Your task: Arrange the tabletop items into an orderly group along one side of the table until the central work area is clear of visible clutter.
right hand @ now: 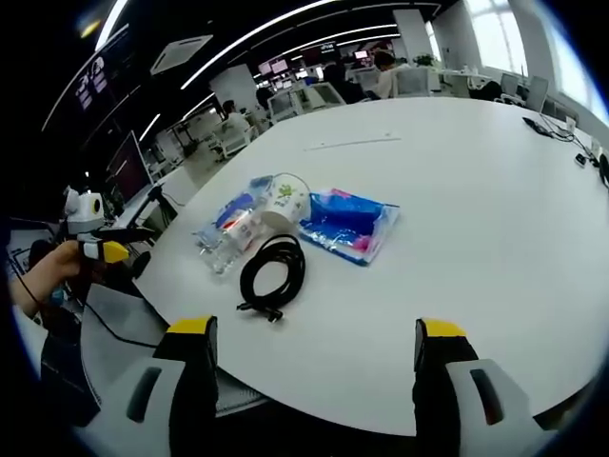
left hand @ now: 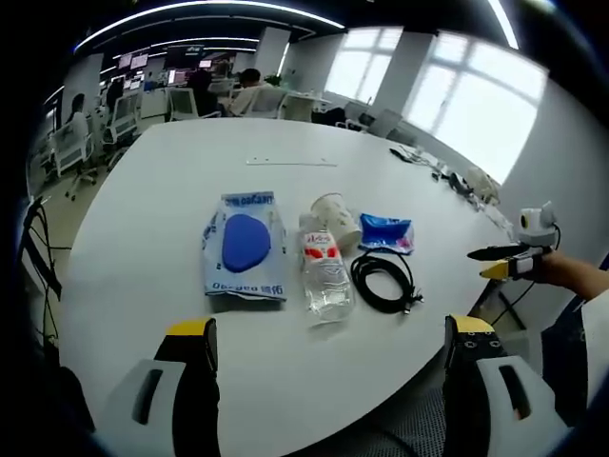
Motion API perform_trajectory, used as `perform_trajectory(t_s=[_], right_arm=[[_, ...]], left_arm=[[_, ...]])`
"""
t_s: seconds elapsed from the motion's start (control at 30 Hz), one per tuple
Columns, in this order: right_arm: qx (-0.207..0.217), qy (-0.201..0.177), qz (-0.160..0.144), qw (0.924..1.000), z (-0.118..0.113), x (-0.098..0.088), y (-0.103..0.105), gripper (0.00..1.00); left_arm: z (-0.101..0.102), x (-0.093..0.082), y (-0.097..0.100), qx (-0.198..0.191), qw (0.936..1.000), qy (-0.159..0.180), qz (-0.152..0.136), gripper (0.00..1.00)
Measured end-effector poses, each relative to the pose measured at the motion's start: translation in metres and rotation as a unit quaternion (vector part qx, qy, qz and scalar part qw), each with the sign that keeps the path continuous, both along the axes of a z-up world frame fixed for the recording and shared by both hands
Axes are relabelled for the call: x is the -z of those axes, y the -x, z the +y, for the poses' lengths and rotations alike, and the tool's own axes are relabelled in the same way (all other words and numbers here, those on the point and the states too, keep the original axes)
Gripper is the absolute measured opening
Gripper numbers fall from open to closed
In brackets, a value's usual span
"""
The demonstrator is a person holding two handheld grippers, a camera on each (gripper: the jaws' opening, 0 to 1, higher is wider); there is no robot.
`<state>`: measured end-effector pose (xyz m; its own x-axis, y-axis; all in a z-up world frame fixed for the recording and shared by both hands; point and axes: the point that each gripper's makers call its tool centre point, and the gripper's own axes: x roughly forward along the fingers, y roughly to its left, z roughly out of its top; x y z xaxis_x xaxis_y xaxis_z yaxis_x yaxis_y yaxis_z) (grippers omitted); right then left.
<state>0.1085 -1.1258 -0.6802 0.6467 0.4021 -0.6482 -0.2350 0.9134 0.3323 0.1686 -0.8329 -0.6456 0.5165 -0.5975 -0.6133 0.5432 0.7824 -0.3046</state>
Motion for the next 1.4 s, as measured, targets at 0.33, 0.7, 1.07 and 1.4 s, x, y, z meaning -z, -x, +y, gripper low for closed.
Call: perform_trajectory(t_s=[0.33, 0.7, 1.07, 1.4], right_arm=[[-0.001, 0.001, 0.001, 1.0000, 0.002, 0.000, 0.002, 0.83], [0.001, 0.001, 0.007, 1.0000, 0.003, 0.005, 0.006, 0.82], [0.004, -0.002, 0.013, 0.9999, 0.003, 0.008, 0.009, 0.82], [0.013, 0.003, 0.011, 0.9998, -0.003, 0.002, 0.000, 0.82]], left_arm=[[-0.011, 0.007, -0.005, 0.017, 0.9998, -0.001, 0.007, 0.96], [-0.016, 0.007, -0.014, 0.009, 0.9998, 0.009, 0.014, 0.95], [-0.033, 0.008, -0.021, 0.031, 0.9994, 0.007, 0.016, 0.93], [-0.038, 0.022, -0.026, 0.056, 0.9979, -0.008, 0.032, 0.90]])
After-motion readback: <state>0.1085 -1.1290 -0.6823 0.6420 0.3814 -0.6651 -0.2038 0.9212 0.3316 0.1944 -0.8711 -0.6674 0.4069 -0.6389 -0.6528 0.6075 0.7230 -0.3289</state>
